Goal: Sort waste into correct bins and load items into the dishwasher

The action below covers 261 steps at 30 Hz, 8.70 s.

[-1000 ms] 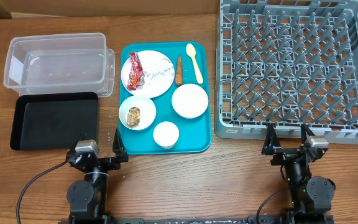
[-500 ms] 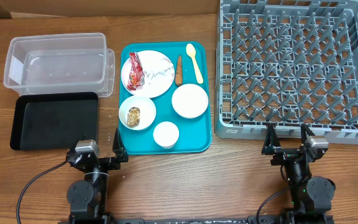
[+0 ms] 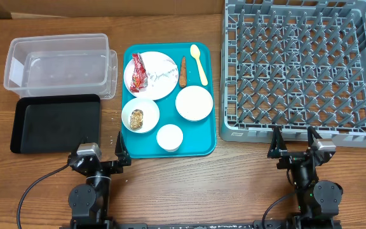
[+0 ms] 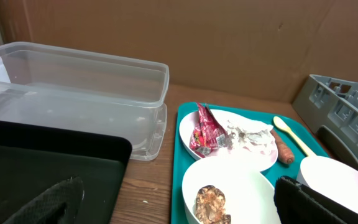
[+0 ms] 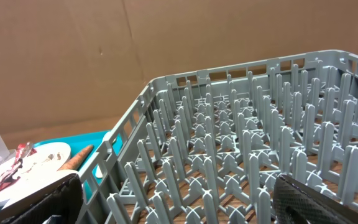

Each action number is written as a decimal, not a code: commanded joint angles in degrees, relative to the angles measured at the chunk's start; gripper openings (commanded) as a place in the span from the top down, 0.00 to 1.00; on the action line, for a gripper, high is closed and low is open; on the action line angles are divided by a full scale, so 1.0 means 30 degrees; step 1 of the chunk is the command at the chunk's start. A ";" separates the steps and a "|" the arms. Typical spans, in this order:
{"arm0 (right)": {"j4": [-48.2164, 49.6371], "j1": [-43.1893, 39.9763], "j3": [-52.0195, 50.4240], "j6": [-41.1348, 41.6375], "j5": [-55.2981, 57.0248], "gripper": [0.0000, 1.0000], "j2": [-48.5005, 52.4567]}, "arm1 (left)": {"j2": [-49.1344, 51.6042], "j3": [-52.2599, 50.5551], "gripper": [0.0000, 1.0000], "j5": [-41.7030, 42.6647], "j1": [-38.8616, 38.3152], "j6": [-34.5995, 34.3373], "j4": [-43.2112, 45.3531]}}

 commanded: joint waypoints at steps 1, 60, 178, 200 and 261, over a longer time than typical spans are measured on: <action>0.0066 0.0073 -0.0197 0.0007 0.0015 0.00 -0.0189 | -0.0226 -0.0095 0.00 -0.0044 -0.0131 0.0299 0.0066; 0.1683 0.0073 0.0663 -0.0007 -0.1086 0.00 -0.0189 | -0.0197 0.0415 0.00 0.1902 -0.0124 0.3694 0.4787; -1.5147 0.0044 2.0130 -0.0488 -0.4124 0.01 2.0276 | 4.4654 4.8246 0.74 -0.1770 0.2783 -0.1304 -2.6141; -1.4994 0.0044 2.0130 -0.0488 -0.4284 0.01 2.0276 | 4.4603 5.1371 0.00 0.3111 0.1523 0.1348 -2.7984; -1.5591 0.0044 2.0130 -0.0495 -0.4845 0.00 2.0283 | 3.8286 3.4461 0.35 0.2776 -0.6375 -0.4313 -2.4509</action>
